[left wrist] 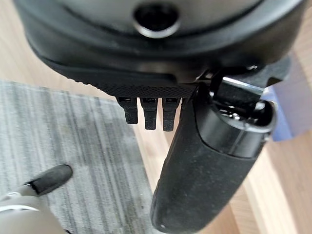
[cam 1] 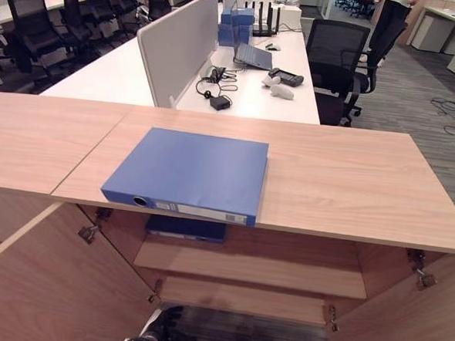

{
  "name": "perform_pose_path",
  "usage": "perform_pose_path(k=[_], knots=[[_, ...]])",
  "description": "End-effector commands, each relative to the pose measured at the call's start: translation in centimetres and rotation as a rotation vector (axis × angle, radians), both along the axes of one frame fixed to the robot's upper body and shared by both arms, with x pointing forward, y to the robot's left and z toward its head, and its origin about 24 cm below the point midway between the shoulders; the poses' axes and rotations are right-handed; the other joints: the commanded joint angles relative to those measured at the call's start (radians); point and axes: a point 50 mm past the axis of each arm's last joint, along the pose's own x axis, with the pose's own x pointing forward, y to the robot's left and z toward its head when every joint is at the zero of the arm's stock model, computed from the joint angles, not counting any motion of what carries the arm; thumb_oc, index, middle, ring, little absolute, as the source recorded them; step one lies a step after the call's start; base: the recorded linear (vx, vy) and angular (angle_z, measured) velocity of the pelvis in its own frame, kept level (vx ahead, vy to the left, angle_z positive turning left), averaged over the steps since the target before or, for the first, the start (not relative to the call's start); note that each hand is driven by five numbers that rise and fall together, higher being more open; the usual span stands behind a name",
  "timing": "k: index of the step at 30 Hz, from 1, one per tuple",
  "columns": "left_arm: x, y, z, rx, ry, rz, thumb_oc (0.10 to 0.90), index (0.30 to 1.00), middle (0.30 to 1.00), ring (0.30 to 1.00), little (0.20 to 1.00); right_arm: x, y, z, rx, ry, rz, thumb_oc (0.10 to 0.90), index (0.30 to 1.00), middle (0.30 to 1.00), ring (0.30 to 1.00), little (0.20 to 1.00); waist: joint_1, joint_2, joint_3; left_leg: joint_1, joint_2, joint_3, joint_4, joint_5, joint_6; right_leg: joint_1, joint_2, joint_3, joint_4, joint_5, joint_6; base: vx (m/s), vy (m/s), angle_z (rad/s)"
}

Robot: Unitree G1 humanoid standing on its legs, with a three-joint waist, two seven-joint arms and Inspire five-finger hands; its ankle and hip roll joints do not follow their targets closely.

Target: Put the empty folder in the office cabinet

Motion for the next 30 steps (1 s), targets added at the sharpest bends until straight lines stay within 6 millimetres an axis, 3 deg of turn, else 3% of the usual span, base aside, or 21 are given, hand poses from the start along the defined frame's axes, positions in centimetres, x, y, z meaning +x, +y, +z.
perform_pose_path(k=[1,7,11,13,14,16,18,22,23,25,27,30], knots=[[3.9,0.9,1.9,0.028,-0.142,-0.038,0.800,0.900,0.900,0.900,0.900,3.2,0.7,0.4,0.014,-0.097,0.036,0.800,0.900,0.900,0.900,0.900,0.008,-0.021,0.025,-0.015,-0.095,-0.026,-0.005,-0.042,0.062,0.099,0.016,0.064,0.056,-0.185,0.013,0.00,-0.047,0.08],[5.0,0.7,3.1,0.023,-0.231,-0.058,0.800,0.900,0.900,0.900,0.900,3.1,0.5,0.5,0.007,-0.100,0.040,0.800,0.900,0.900,0.900,0.900,0.019,-0.017,0.023,-0.016,-0.086,-0.050,-0.005,-0.034,0.050,0.125,0.020,0.046,0.020,-0.182,0.011,-0.01,-0.062,0.07],[5.3,0.9,4.5,-0.083,-0.335,0.093,0.800,0.900,0.900,0.900,0.900,2.7,0.4,0.5,0.001,-0.095,0.041,0.800,0.900,0.900,0.900,0.900,0.049,-0.016,0.024,-0.031,-0.077,-0.070,-0.005,-0.012,0.043,0.131,0.021,0.027,0.006,-0.173,0.005,-0.03,-0.069,0.17],[5.3,0.0,7.0,-0.309,-0.505,0.291,0.800,0.900,0.900,0.900,0.900,2.5,0.3,0.5,-0.001,-0.097,0.045,0.800,0.900,0.900,0.900,0.900,0.071,-0.019,0.028,-0.041,-0.069,-0.094,-0.005,0.000,0.039,0.138,0.027,0.004,0.003,-0.178,0.000,-0.03,-0.097,0.22],[5.3,0.0,7.0,-0.309,-0.504,0.292,0.800,0.900,0.900,0.900,0.900,2.5,0.3,0.5,-0.001,-0.096,0.046,0.800,0.900,0.900,0.900,0.900,0.070,-0.019,0.027,-0.041,-0.069,-0.095,-0.005,0.000,0.039,0.138,0.027,0.003,0.003,-0.178,0.000,-0.05,-0.068,0.18],[4.6,0.6,9.2,-0.338,-0.604,0.312,0.800,0.900,0.900,0.900,0.900,2.0,-0.2,0.6,-0.010,-0.085,0.051,0.800,0.900,0.900,0.900,0.900,0.086,-0.020,0.033,-0.046,-0.064,-0.111,-0.005,0.007,0.037,0.144,0.035,-0.013,0.003,-0.184,-0.005,-0.03,-0.075,0.24],[4.6,1.1,10.0,-0.299,-0.638,0.282,0.800,0.900,0.900,0.900,0.900,1.9,-0.4,0.6,-0.014,-0.081,0.053,0.800,0.900,0.900,0.900,0.900,0.096,-0.021,0.035,-0.049,-0.061,-0.120,-0.005,0.009,0.036,0.147,0.037,-0.019,0.003,-0.187,-0.007,-0.03,-0.065,0.20],[6.4,2.8,14.7,-0.046,-0.837,0.090,0.800,0.900,0.900,0.900,0.900,1.8,-0.1,0.5,-0.028,-0.067,0.055,0.800,0.900,0.900,0.900,0.900,0.143,-0.022,0.057,-0.062,-0.055,-0.160,-0.005,0.023,0.025,0.160,0.047,-0.059,0.003,-0.200,-0.014,-0.03,-0.066,0.37],[6.4,2.8,14.7,-0.045,-0.836,0.090,0.800,0.900,0.900,0.900,0.900,1.8,-0.1,0.5,-0.028,-0.066,0.056,0.800,0.900,0.900,0.900,0.900,0.142,-0.023,0.056,-0.057,-0.055,-0.161,-0.005,0.012,0.023,0.166,0.047,-0.059,0.003,-0.210,-0.014,0.03,-0.052,0.21],[6.8,4.0,17.3,0.127,-0.958,0.058,0.800,0.900,0.900,0.900,0.900,1.3,0.4,0.2,-0.024,-0.052,0.059,0.800,0.900,0.900,0.900,0.900,0.167,-0.024,0.058,-0.058,-0.051,-0.179,-0.005,0.017,0.018,0.177,0.054,-0.082,0.003,-0.219,-0.017,0.03,-0.083,0.33],[6.7,4.6,19.3,0.202,-1.063,0.131,0.800,0.900,0.900,0.900,0.900,0.8,0.7,0.0,-0.022,-0.037,0.070,0.800,0.900,0.900,0.900,0.900,0.187,-0.026,0.062,-0.060,-0.049,-0.209,-0.003,0.021,0.013,0.194,0.065,-0.108,0.003,-0.231,-0.027,0.02,-0.126,0.45],[7.6,5.1,22.3,0.439,-1.216,0.042,0.800,0.900,0.900,0.900,0.900,1.3,1.3,0.0,-0.018,-0.051,0.098,0.800,0.900,0.900,0.900,0.900,0.200,-0.028,0.062,-0.065,-0.043,-0.236,0.000,0.028,0.004,0.203,0.078,-0.126,0.003,-0.242,-0.034,0.01,-0.114,0.62]])
